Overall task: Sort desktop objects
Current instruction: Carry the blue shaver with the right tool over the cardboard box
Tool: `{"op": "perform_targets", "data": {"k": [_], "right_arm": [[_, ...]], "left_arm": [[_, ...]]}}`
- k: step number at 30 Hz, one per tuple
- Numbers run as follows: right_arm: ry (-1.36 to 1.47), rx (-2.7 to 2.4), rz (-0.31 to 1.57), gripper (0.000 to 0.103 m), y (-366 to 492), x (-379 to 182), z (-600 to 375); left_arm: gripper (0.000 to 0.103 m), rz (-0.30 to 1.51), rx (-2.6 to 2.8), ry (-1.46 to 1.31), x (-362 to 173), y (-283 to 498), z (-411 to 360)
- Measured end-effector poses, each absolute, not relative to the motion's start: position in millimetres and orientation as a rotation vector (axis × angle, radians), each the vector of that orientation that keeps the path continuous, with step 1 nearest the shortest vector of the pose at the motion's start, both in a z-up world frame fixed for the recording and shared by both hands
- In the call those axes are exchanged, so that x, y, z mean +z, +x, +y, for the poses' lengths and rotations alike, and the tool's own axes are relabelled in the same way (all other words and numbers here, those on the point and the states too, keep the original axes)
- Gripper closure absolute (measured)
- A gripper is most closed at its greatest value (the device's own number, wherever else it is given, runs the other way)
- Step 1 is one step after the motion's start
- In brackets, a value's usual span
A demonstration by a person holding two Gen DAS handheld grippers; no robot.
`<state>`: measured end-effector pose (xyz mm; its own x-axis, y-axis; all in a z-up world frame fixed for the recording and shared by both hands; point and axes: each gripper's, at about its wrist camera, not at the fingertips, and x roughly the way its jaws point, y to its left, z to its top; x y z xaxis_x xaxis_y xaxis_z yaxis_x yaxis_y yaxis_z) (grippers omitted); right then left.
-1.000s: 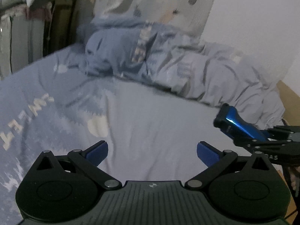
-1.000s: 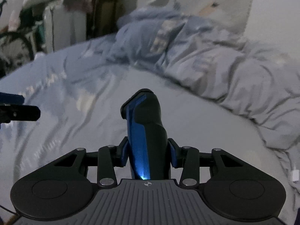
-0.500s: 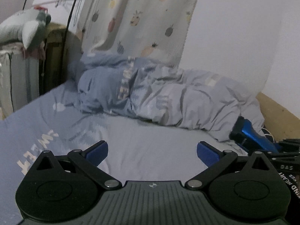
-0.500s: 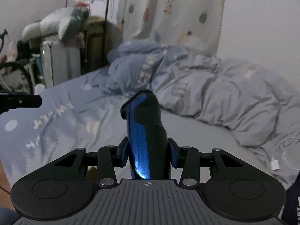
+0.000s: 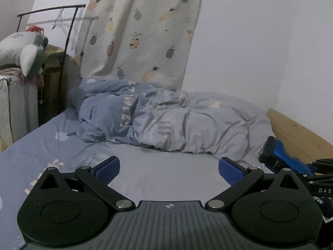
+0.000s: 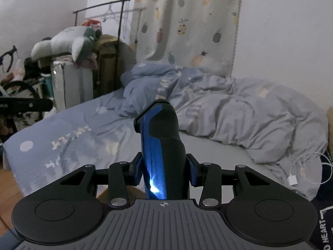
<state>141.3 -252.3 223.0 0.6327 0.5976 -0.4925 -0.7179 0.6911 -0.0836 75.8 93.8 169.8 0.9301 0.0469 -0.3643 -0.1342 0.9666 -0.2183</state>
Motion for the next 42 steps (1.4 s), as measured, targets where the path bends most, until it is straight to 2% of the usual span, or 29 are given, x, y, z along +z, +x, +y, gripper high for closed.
{"op": "perform_targets", "data": {"k": [18,33,42], "right_arm": [[-0.233,0.748,0.594,0.057,88.4,141.9,-272.9],[-0.247,0.712,0.822,0.058,92.3,24.1,-259.9],[-0.241,0.701,0.908,0.058,95.4,-2.6,-258.6]], "left_arm": [[0.000,0.482,0.024,-0.214,118.6,46.2,69.6],[0.000,0.624,0.001,-0.233,58.2,37.9,64.9],[0.000,0.662,-0.012,-0.241,41.9,41.6,61.7]]}}
